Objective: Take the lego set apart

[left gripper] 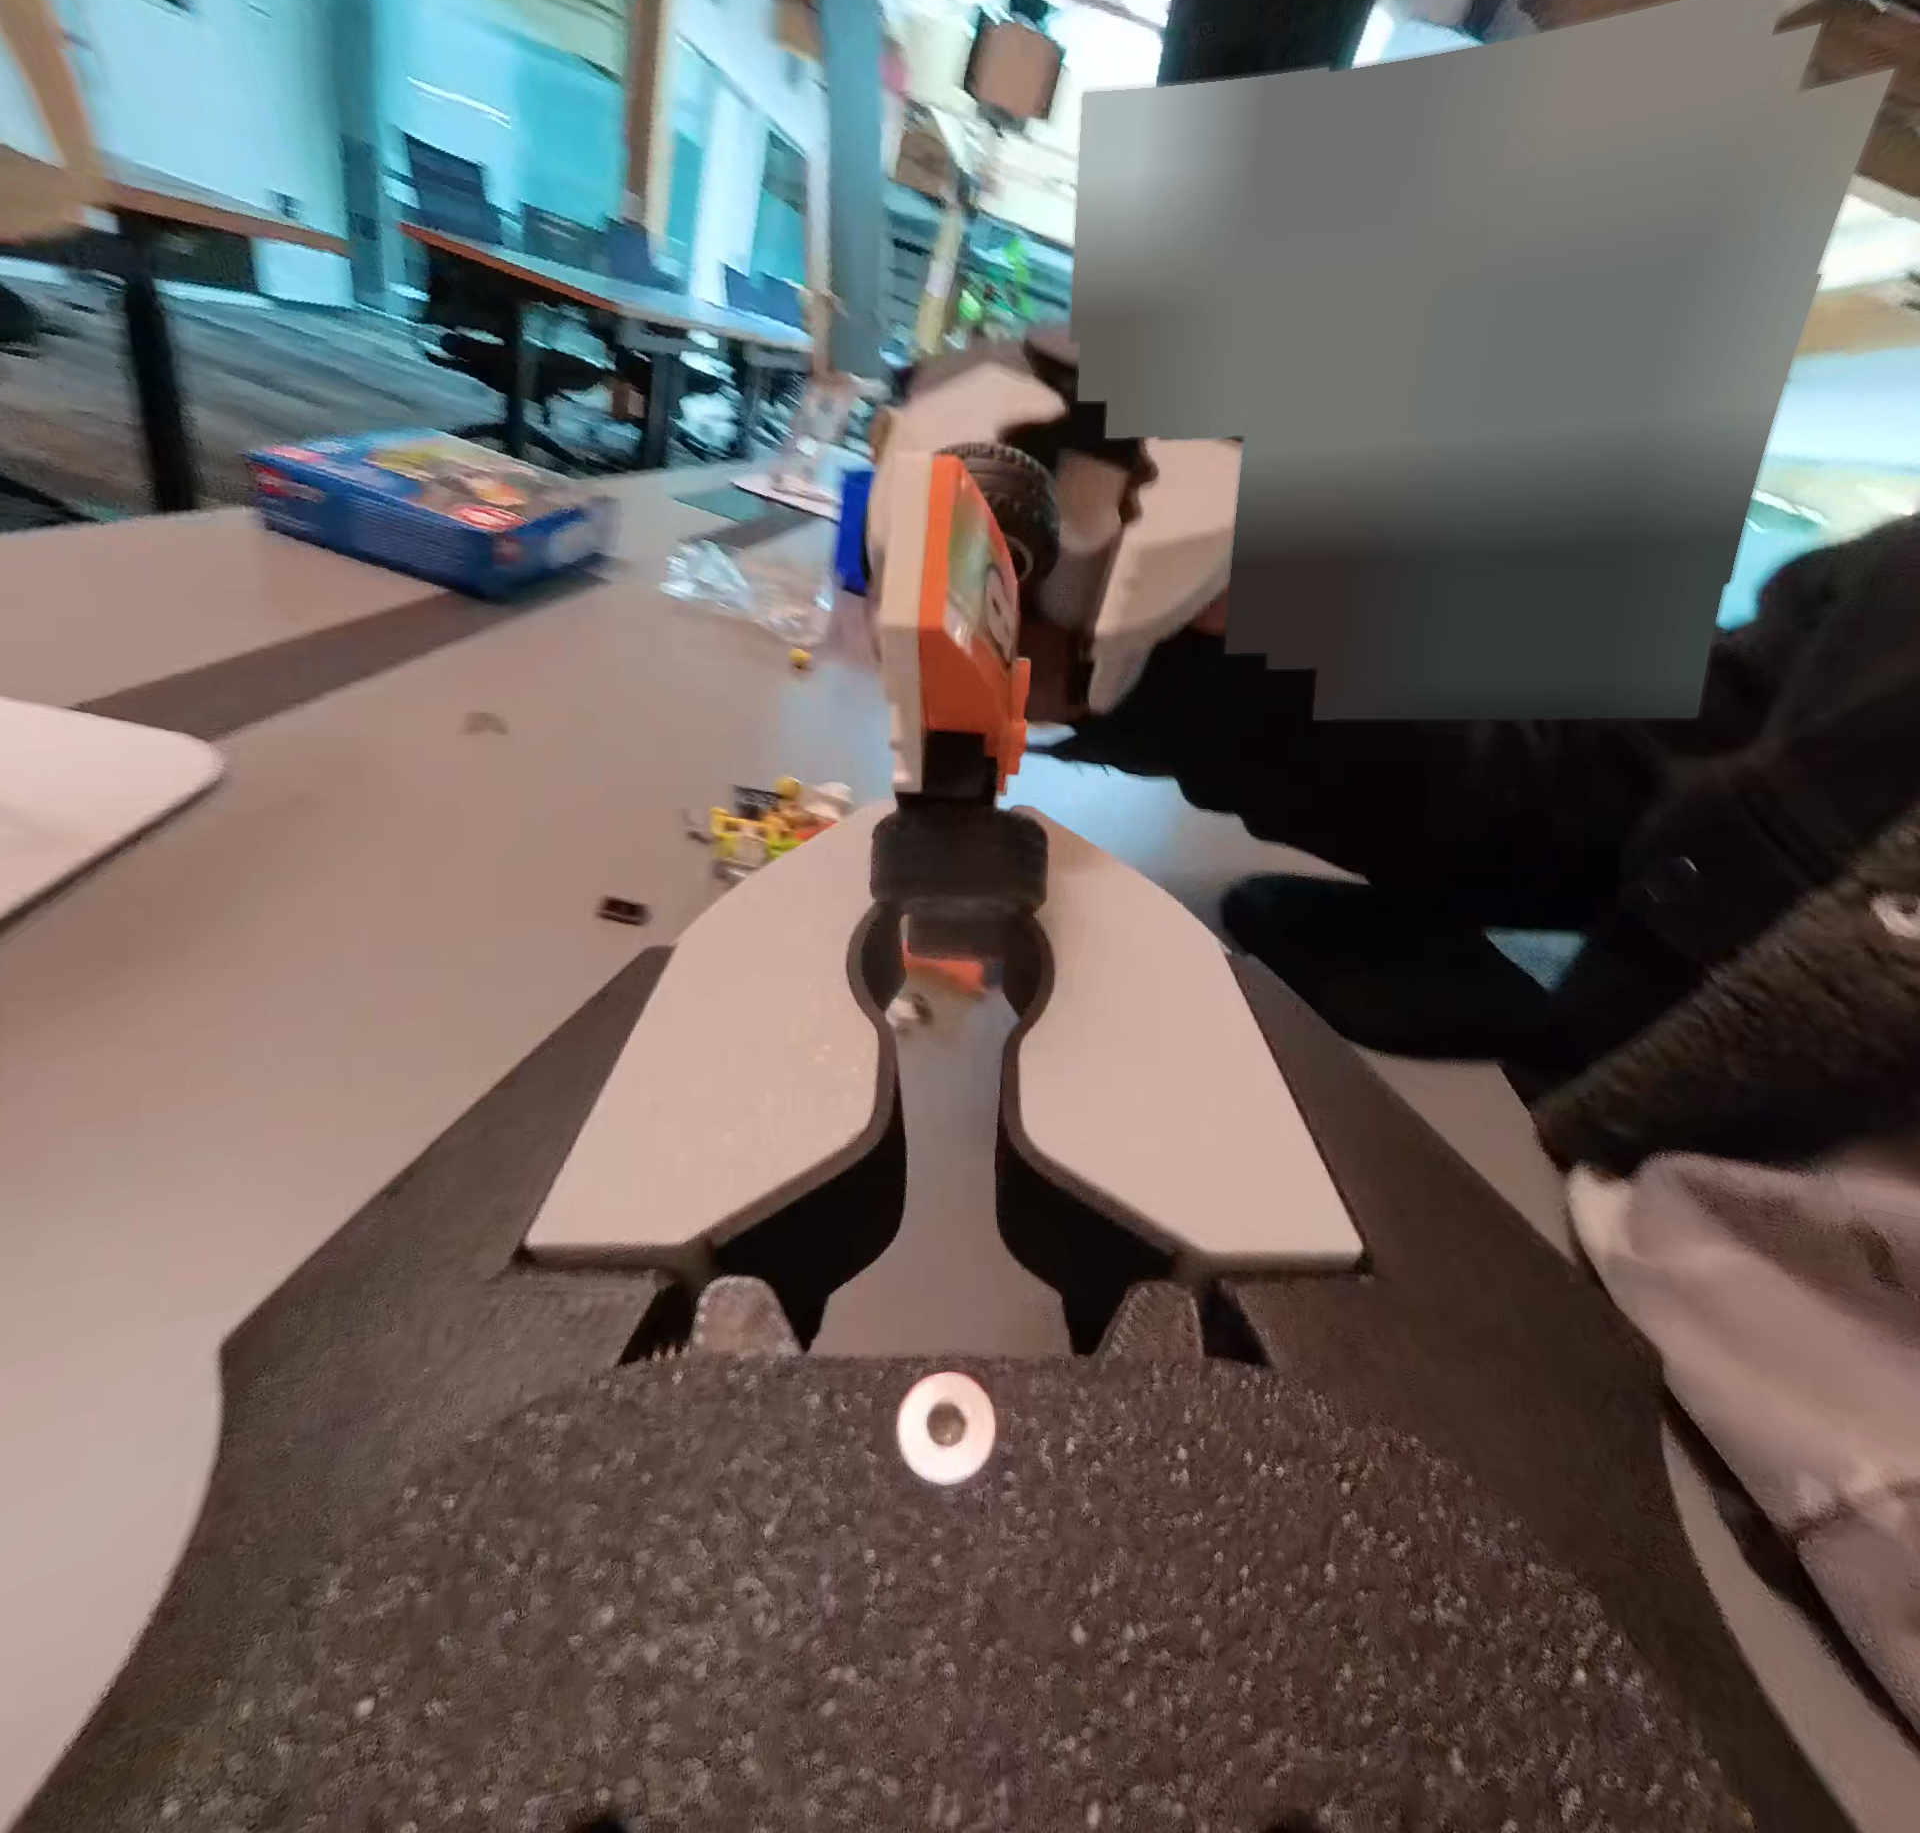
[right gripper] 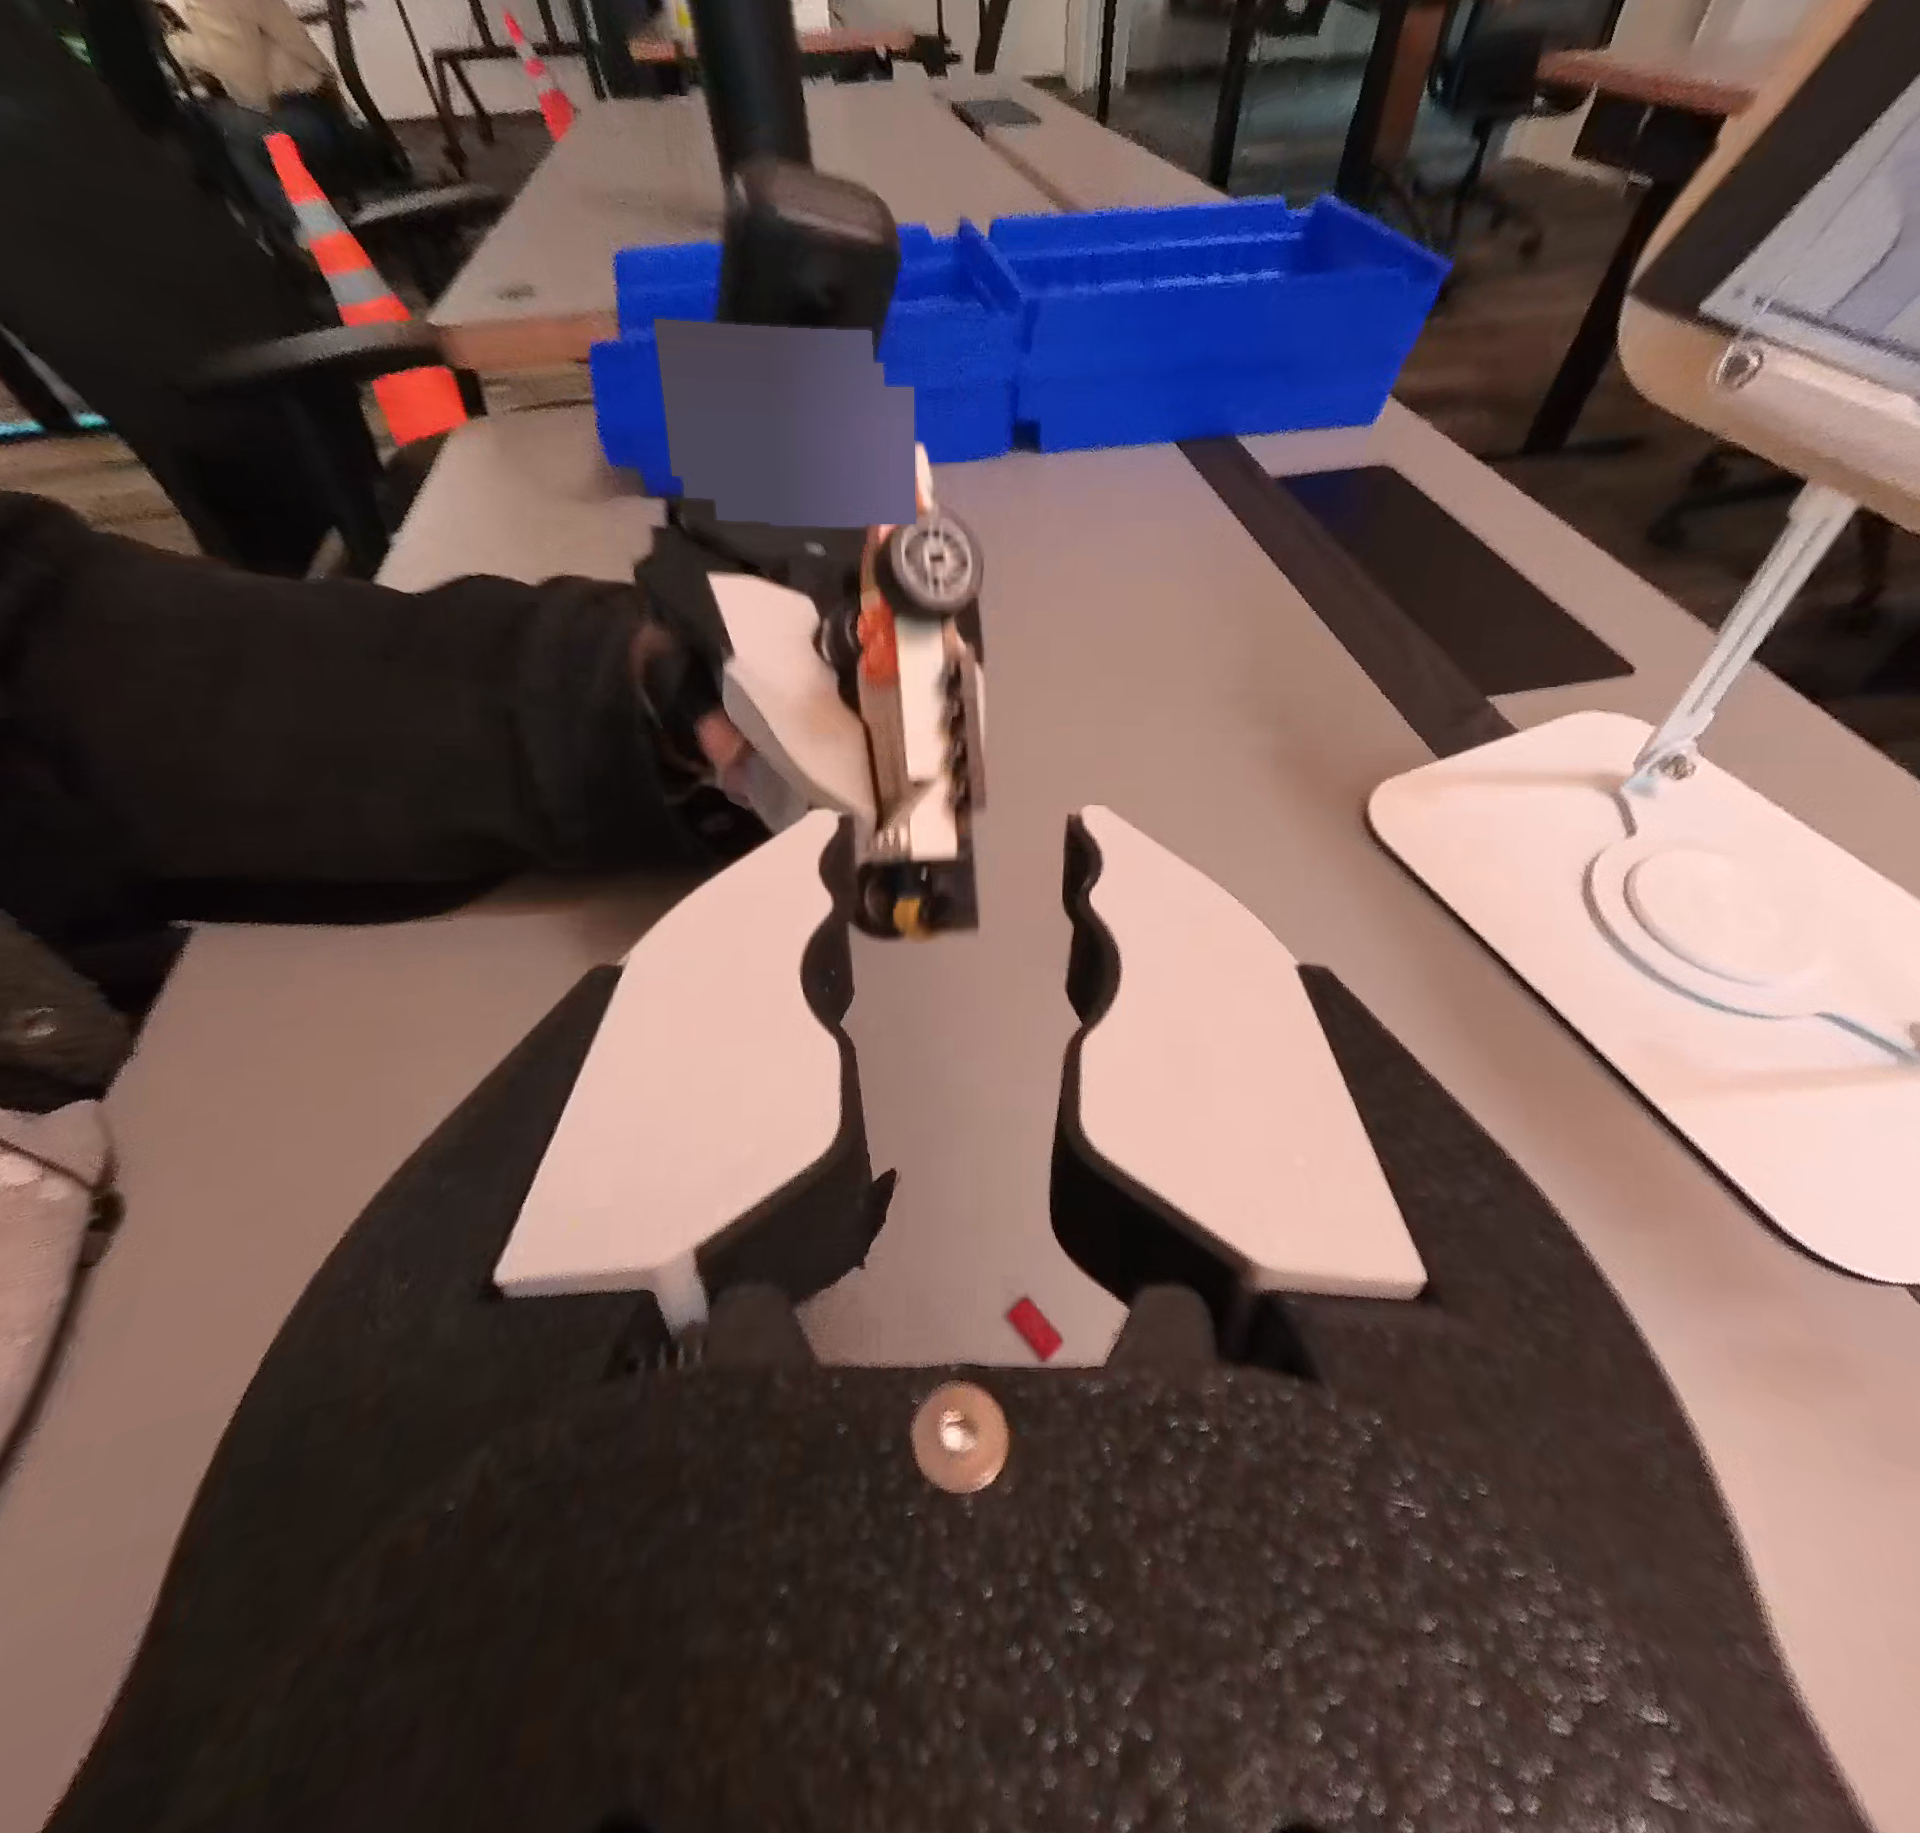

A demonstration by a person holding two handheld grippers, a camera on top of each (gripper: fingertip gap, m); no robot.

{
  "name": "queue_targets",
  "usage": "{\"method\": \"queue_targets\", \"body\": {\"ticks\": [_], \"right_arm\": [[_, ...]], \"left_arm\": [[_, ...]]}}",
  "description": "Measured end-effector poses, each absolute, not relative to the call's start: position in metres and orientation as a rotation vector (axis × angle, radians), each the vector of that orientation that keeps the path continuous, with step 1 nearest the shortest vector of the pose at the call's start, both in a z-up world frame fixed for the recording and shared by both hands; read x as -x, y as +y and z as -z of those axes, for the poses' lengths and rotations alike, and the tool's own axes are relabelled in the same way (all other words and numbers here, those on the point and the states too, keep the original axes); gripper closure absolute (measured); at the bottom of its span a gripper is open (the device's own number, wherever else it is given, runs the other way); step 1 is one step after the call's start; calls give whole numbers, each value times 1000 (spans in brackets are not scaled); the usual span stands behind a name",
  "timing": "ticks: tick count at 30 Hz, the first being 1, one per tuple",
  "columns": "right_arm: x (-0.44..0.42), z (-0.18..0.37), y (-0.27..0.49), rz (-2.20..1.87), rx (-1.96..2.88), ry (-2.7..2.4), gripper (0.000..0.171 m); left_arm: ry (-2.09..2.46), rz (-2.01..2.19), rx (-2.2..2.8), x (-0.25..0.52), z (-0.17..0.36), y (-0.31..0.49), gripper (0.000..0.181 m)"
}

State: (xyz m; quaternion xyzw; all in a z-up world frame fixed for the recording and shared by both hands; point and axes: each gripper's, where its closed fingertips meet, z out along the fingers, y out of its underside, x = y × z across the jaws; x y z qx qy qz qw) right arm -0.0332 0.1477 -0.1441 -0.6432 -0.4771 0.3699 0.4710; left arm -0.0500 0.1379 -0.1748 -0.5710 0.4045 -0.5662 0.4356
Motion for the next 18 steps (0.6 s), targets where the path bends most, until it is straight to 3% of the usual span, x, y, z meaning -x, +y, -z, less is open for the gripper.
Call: {"method": "queue_targets", "body": {"ticks": [6, 11, 18], "right_arm": [[38, 153, 114, -836, 1542, -1305, 133], [40, 178, 110, -804, 1572, -1369, 147], [43, 188, 114, -849, 1591, -1333, 149]], "left_arm": [[1333, 1358, 1464, 24, 209, 98, 167], [1401, 1294, 1525, 22, 225, 96, 167], [1453, 1245, 1613, 23, 241, 98, 167]]}}
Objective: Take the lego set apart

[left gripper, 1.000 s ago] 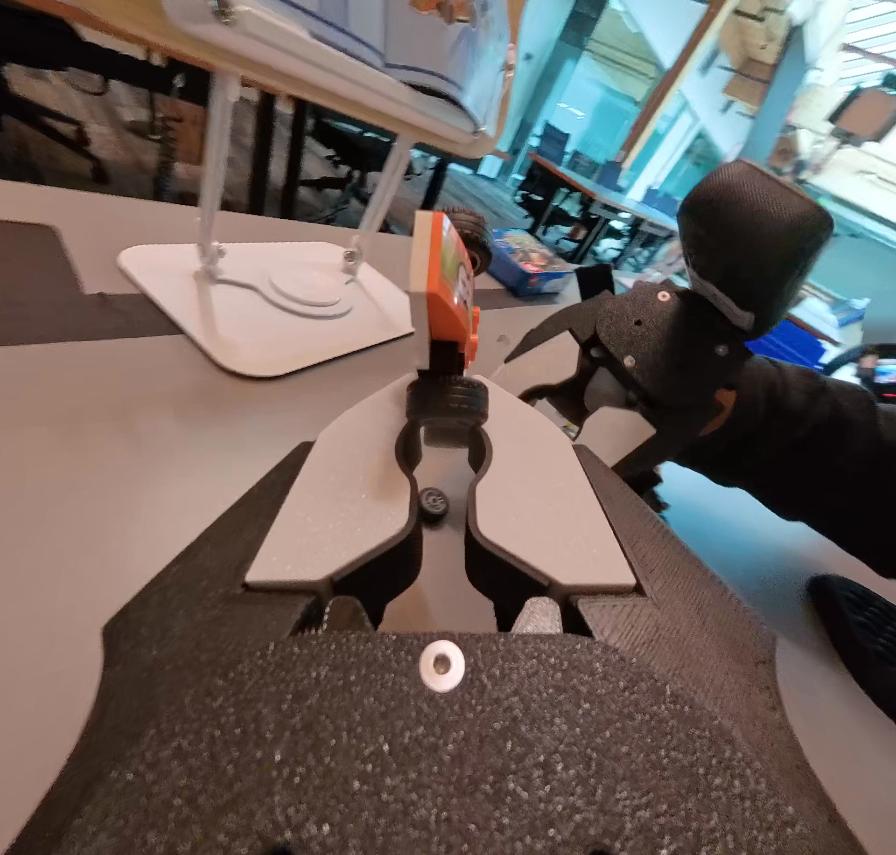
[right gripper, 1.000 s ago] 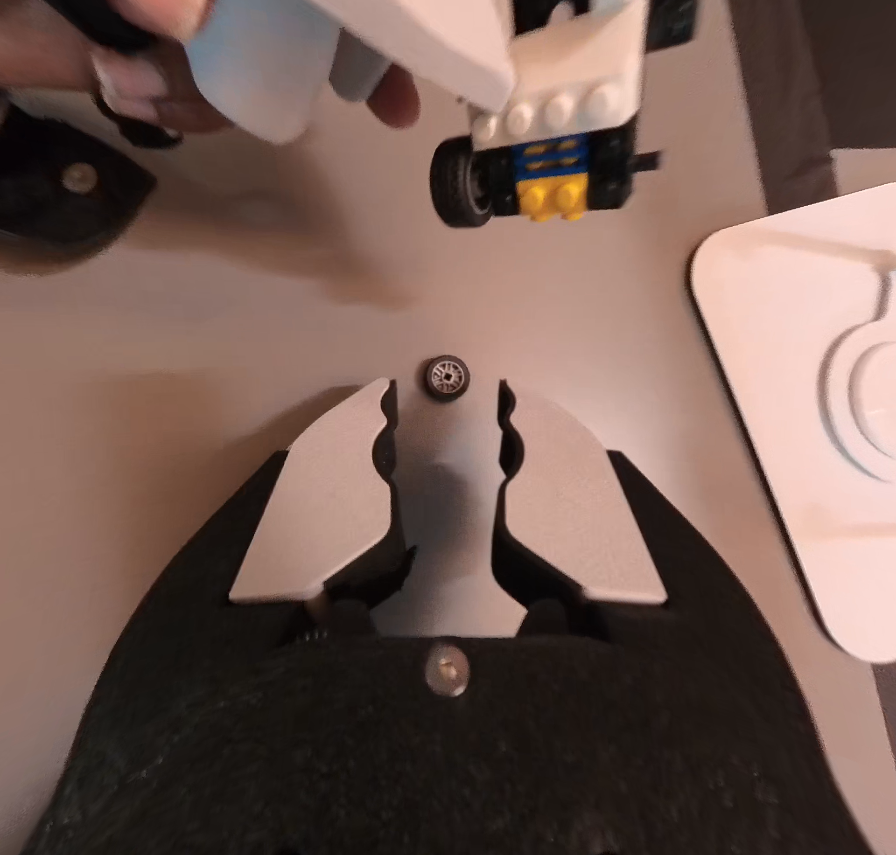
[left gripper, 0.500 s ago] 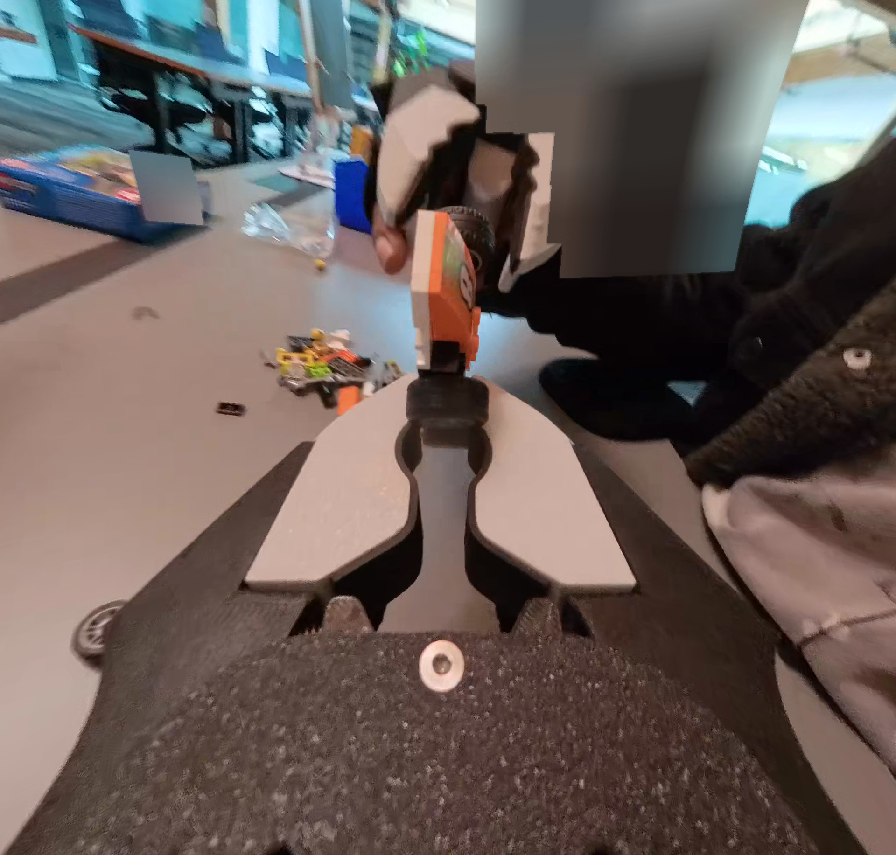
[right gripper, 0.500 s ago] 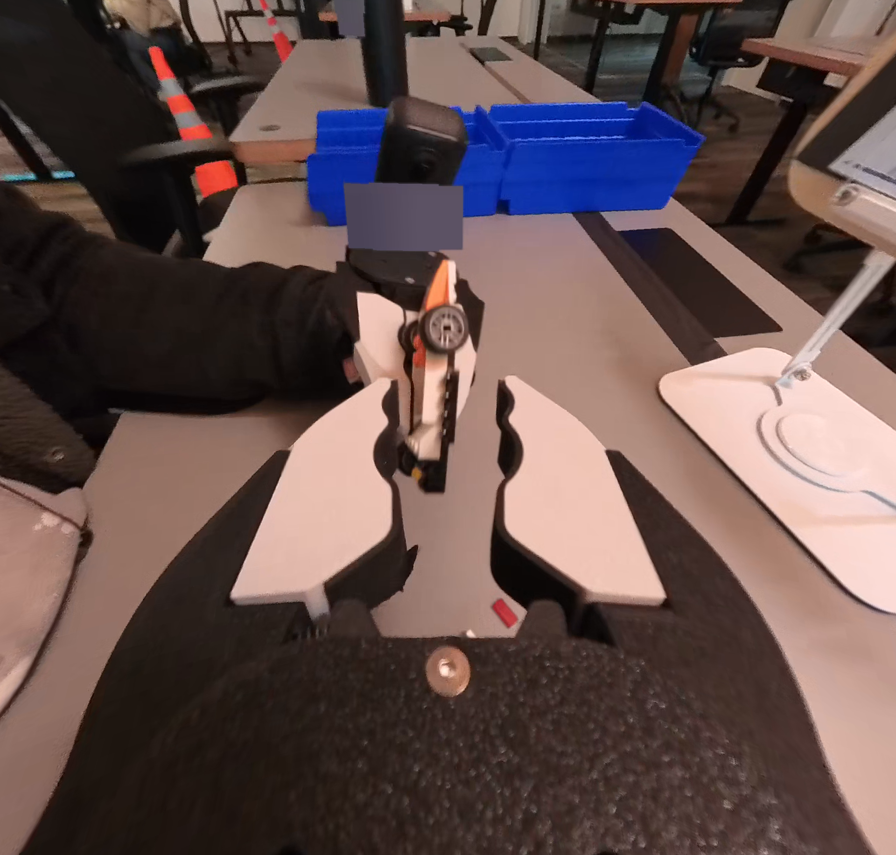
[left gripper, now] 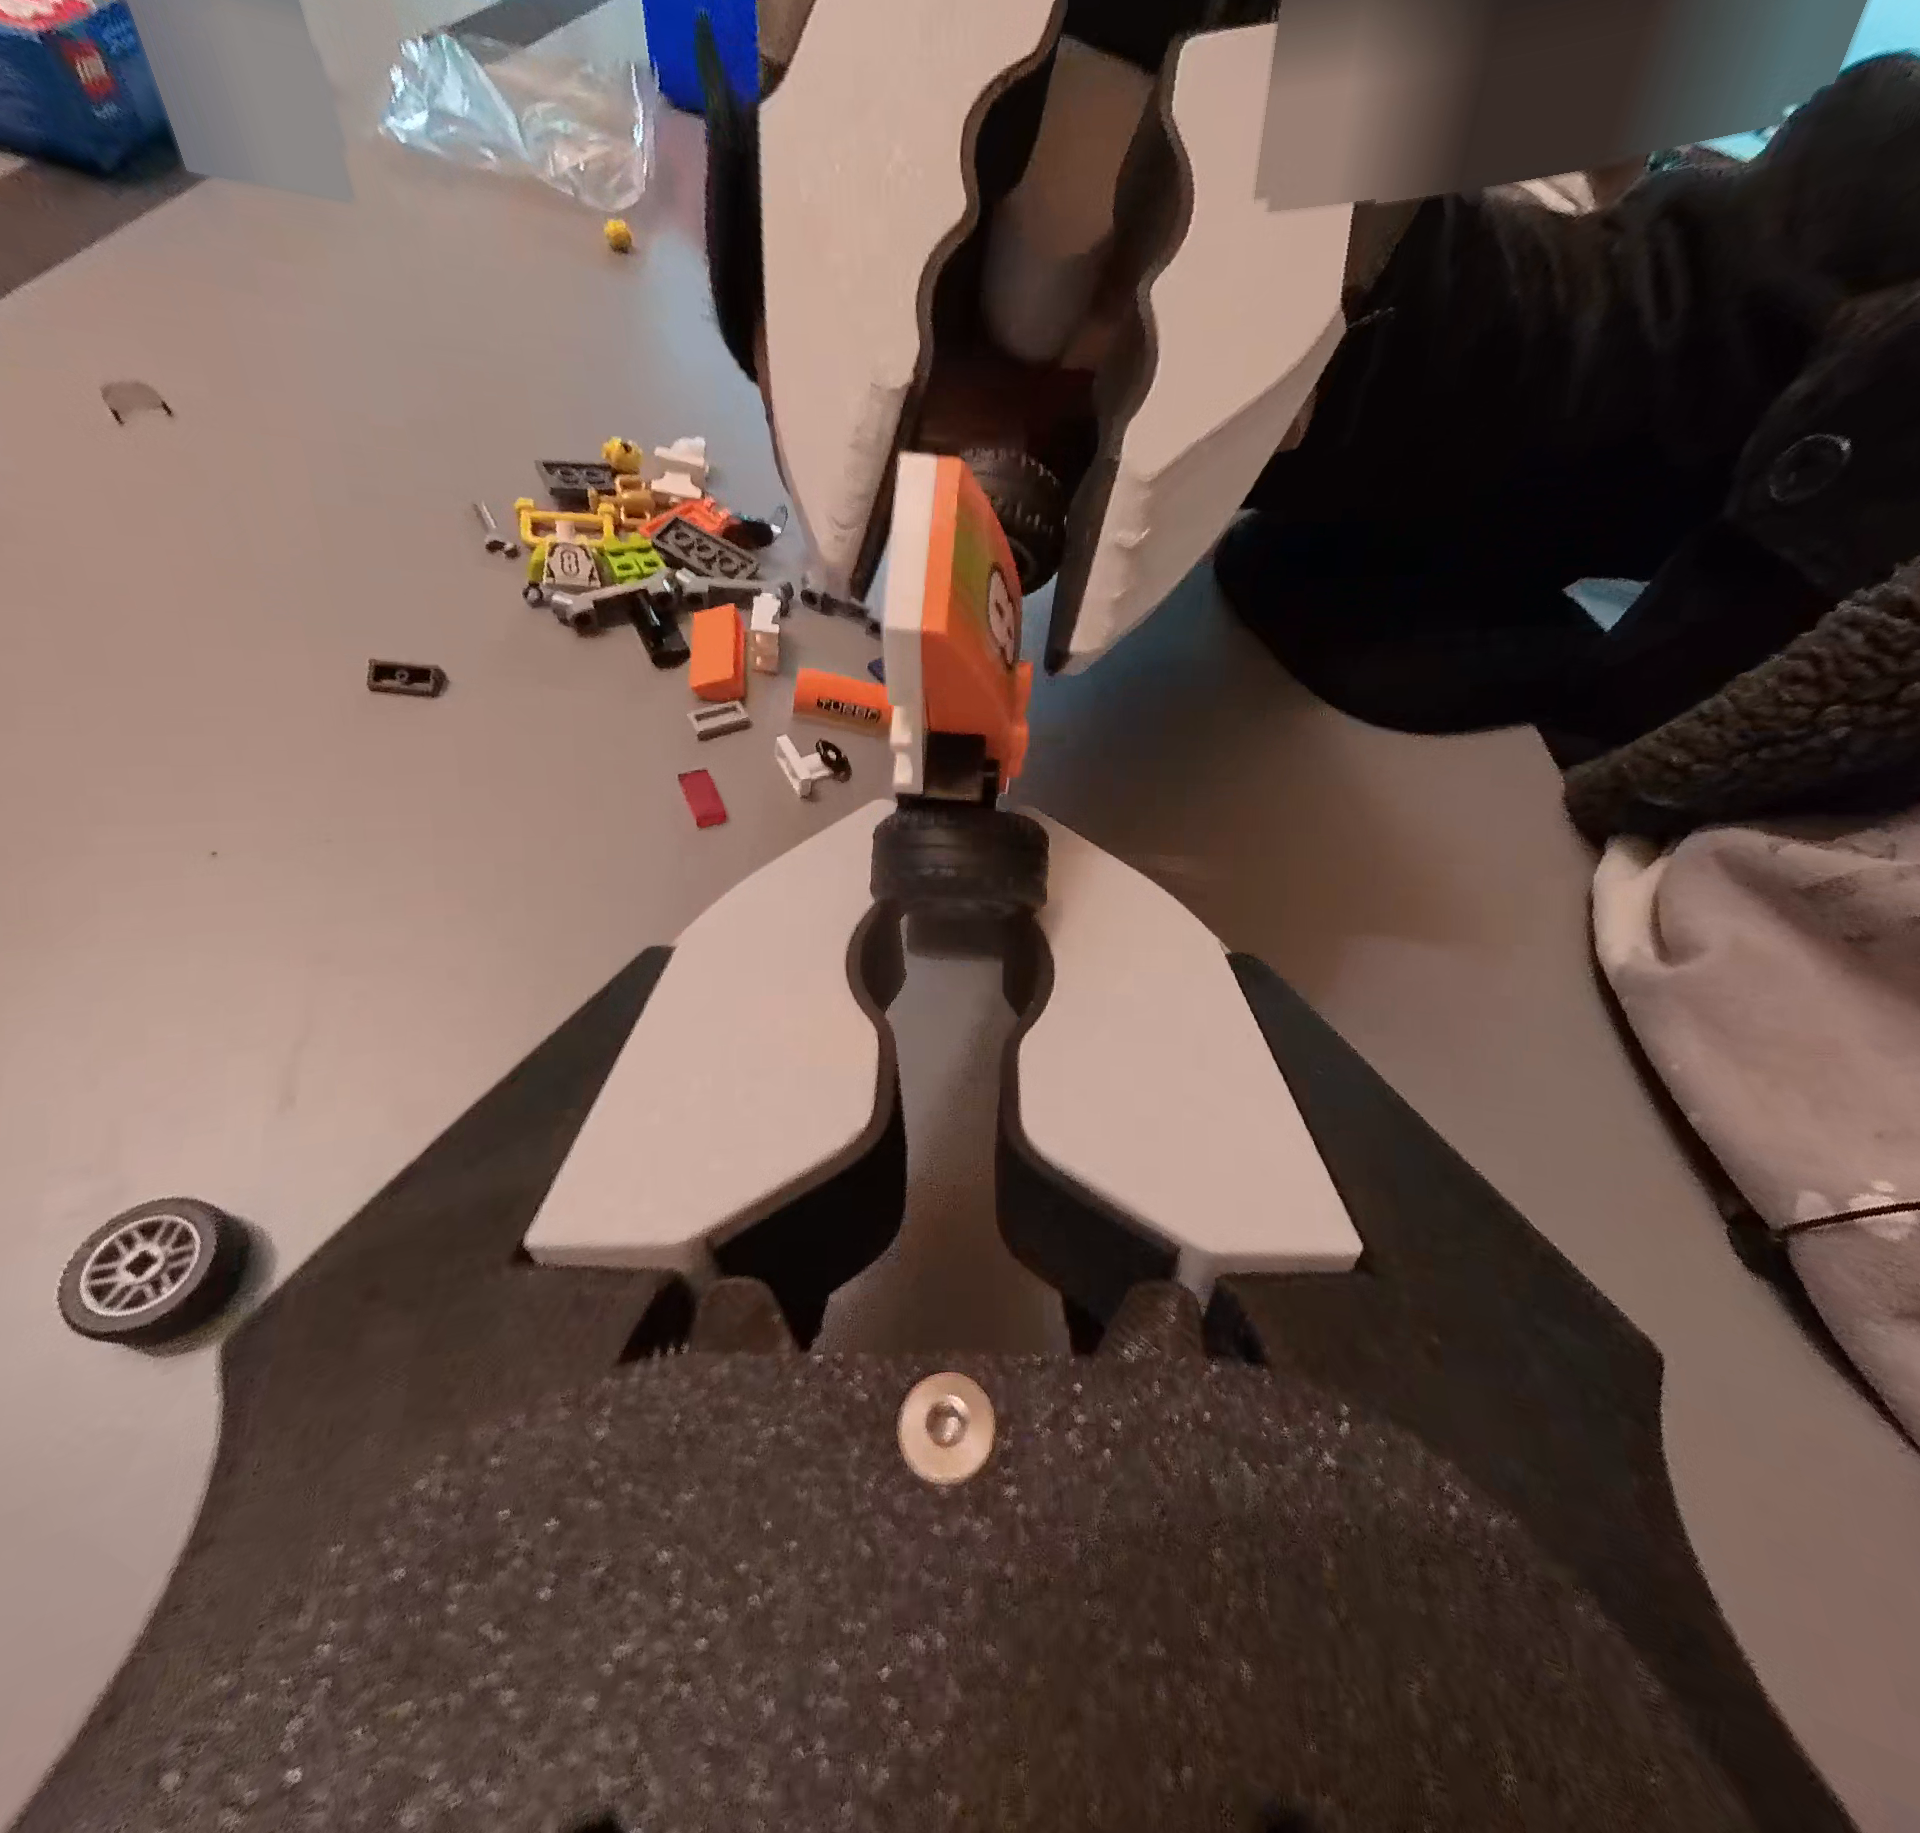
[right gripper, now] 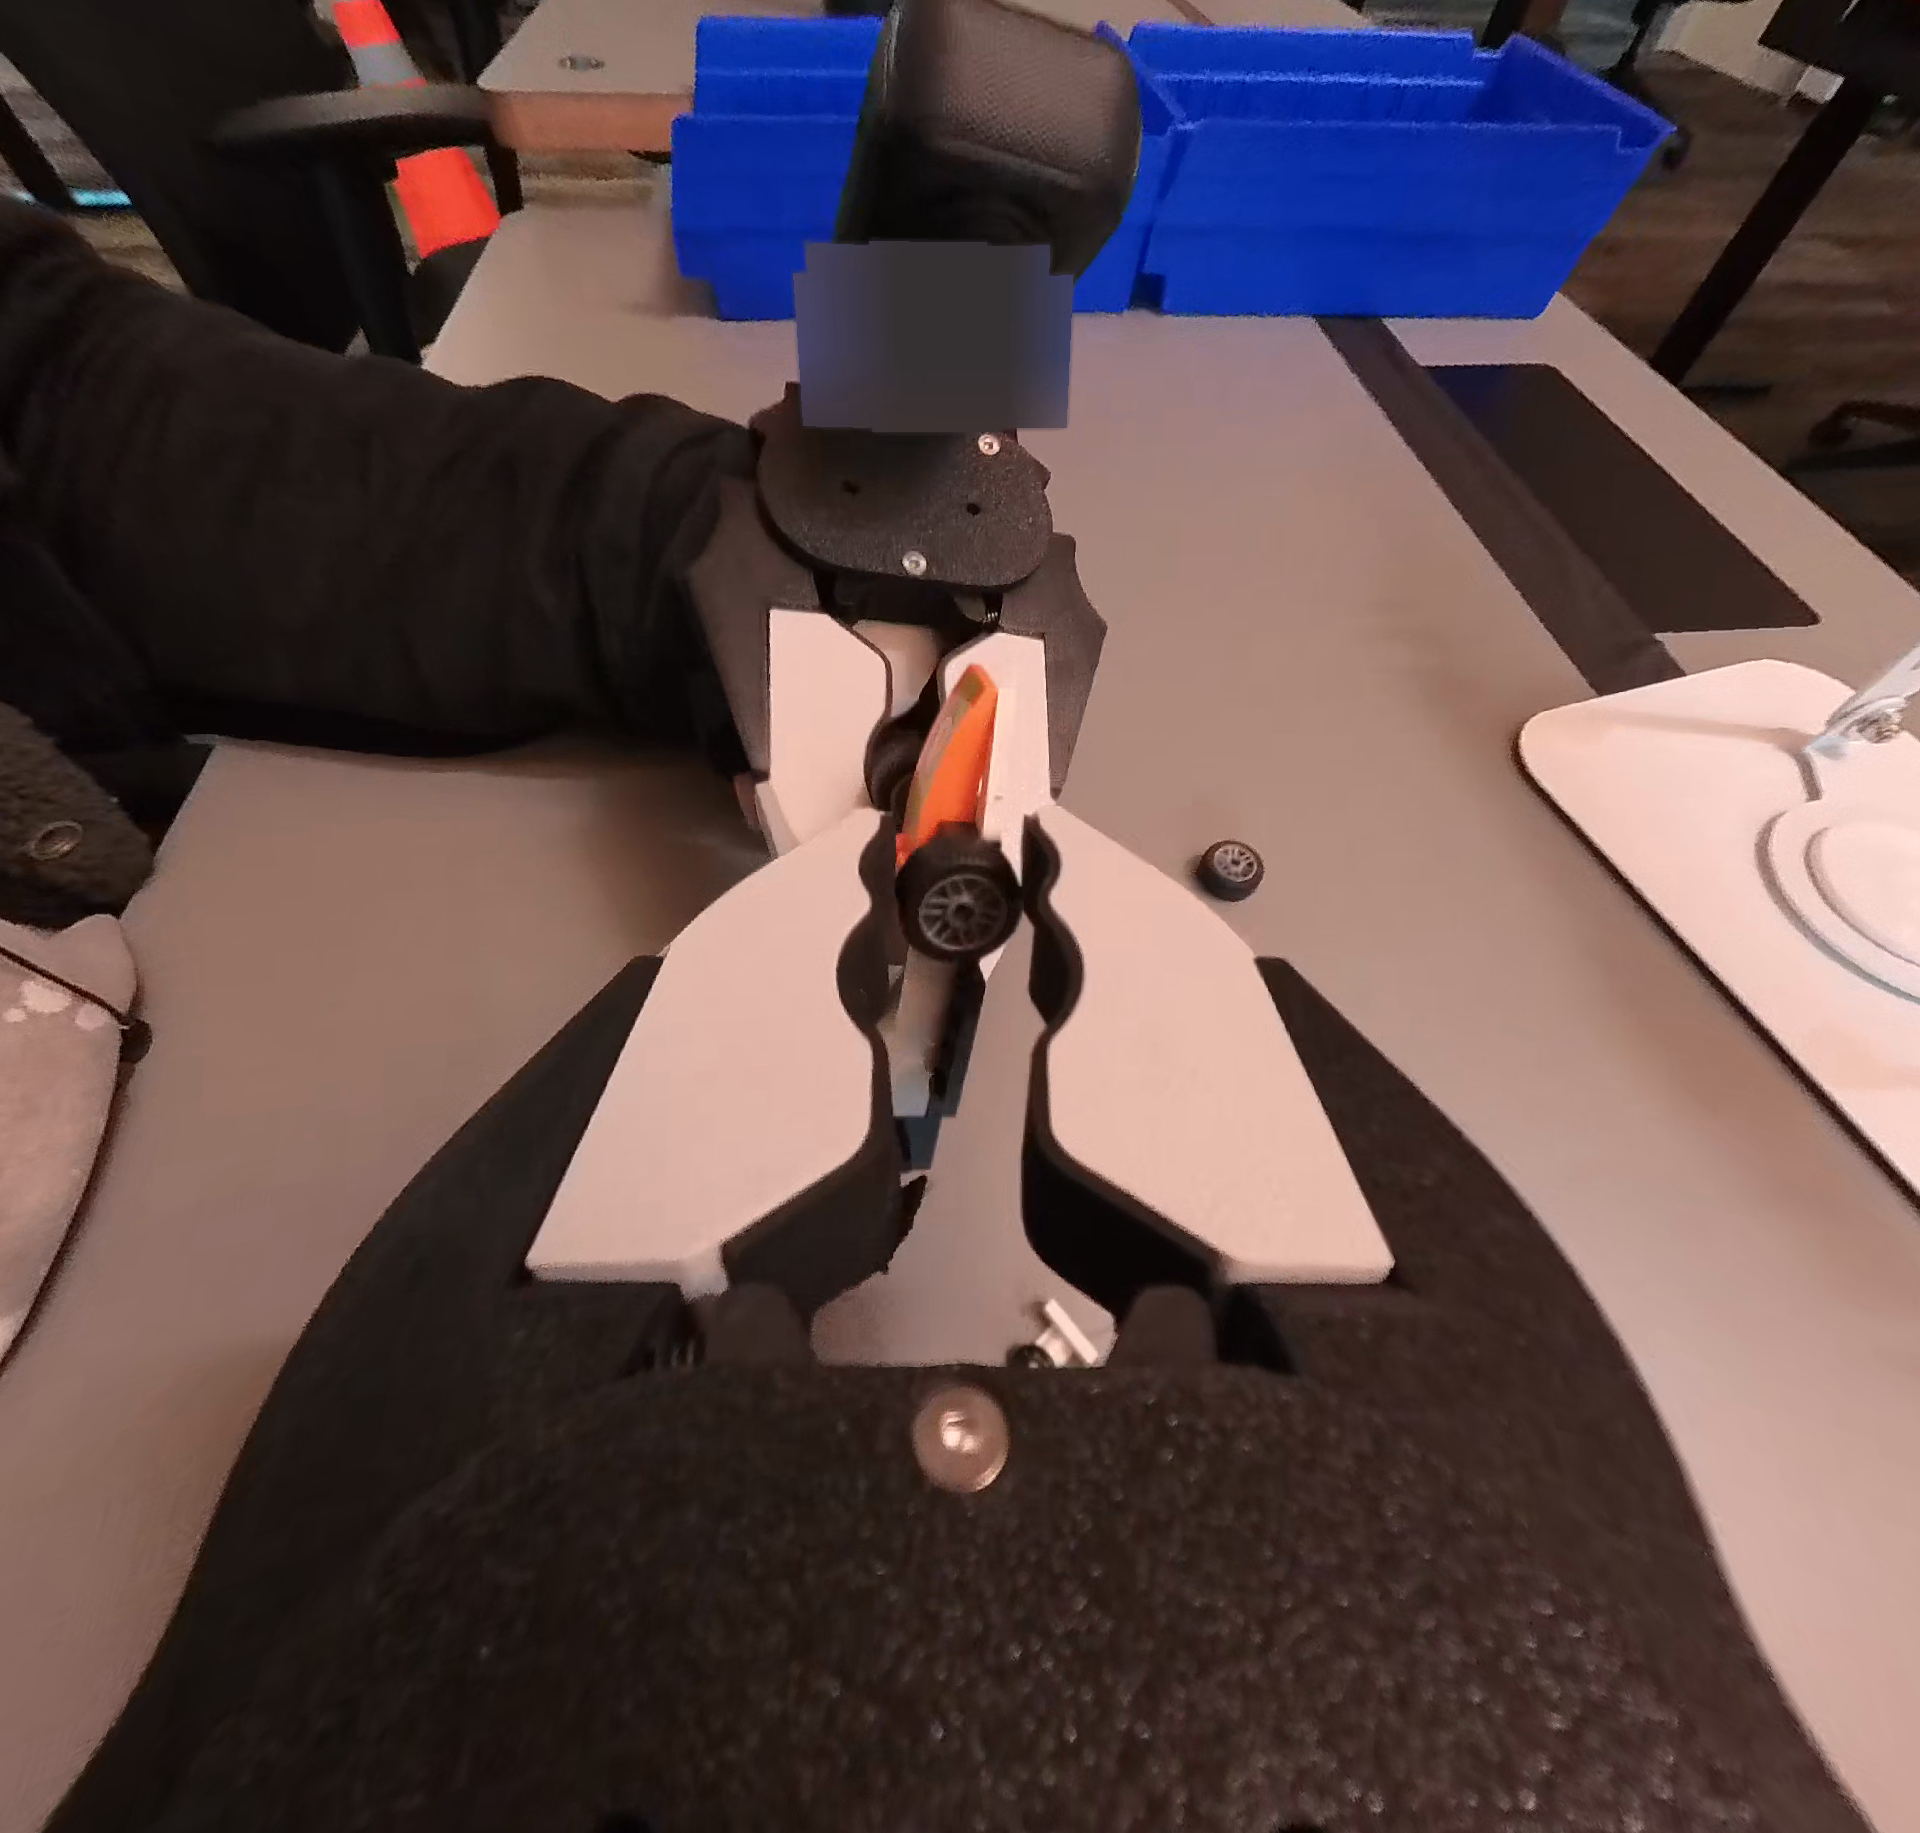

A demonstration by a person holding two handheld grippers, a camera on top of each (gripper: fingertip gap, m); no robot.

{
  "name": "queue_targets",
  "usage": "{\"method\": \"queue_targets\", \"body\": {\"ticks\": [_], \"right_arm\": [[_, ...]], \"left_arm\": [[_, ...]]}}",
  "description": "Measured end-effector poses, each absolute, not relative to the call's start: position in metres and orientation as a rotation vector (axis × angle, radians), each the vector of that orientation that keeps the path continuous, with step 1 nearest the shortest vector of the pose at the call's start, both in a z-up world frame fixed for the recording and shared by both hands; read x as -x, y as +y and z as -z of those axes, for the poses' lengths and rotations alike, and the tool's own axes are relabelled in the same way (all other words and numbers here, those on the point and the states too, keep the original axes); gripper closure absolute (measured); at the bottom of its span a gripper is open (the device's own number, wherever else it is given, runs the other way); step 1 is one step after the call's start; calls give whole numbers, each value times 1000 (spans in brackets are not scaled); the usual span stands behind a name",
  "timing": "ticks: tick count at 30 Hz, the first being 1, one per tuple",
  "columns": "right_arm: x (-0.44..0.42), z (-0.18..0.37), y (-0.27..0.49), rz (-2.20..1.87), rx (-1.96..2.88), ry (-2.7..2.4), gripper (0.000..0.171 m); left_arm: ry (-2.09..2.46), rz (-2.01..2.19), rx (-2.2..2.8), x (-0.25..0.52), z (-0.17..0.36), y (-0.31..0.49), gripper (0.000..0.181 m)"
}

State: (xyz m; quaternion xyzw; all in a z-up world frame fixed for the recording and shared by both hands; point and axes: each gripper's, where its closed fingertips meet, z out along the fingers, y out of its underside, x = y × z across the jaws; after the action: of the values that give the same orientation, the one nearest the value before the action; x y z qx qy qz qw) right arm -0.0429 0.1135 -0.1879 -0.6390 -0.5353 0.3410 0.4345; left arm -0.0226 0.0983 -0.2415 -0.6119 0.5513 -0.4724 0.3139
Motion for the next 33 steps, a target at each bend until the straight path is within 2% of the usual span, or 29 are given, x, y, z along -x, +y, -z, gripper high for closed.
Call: {"method": "queue_targets", "body": {"ticks": [6, 9, 17, 18, 21, 23, 26, 27, 33], "right_arm": [[39, 194, 119, -803, 1603, -1327, 149], [37, 195, 118, -821, 1612, -1331, 141], [36, 198, 118, -783, 1594, -1347, 148], [35, 197, 119, -785, 1591, -1338, 148], [32, 190, 122, -813, 1577, -1289, 148], [32, 187, 121, -854, 1569, -1272, 148], [38, 186, 115, -934, 1552, -1263, 149], [38, 188, 115, -931, 1557, -1265, 148], [39, 178, 107, -1013, 1494, -1271, 149]], "left_arm": [[1445, 1227, 1635, 24, 244, 103, 167], [1440, 1230, 1624, 24, 242, 102, 167], [1437, 1208, 1615, 24, 243, 105, 167], [1418, 1220, 1590, 25, 238, 106, 164], [1292, 1302, 1527, 31, 213, 113, 135], [1204, 1357, 1462, 34, 194, 115, 132], [1226, 1312, 1424, 29, 192, 112, 142], [1262, 1310, 1405, 29, 193, 107, 157], [1325, 1311, 1359, 33, 185, 98, 167]]}}
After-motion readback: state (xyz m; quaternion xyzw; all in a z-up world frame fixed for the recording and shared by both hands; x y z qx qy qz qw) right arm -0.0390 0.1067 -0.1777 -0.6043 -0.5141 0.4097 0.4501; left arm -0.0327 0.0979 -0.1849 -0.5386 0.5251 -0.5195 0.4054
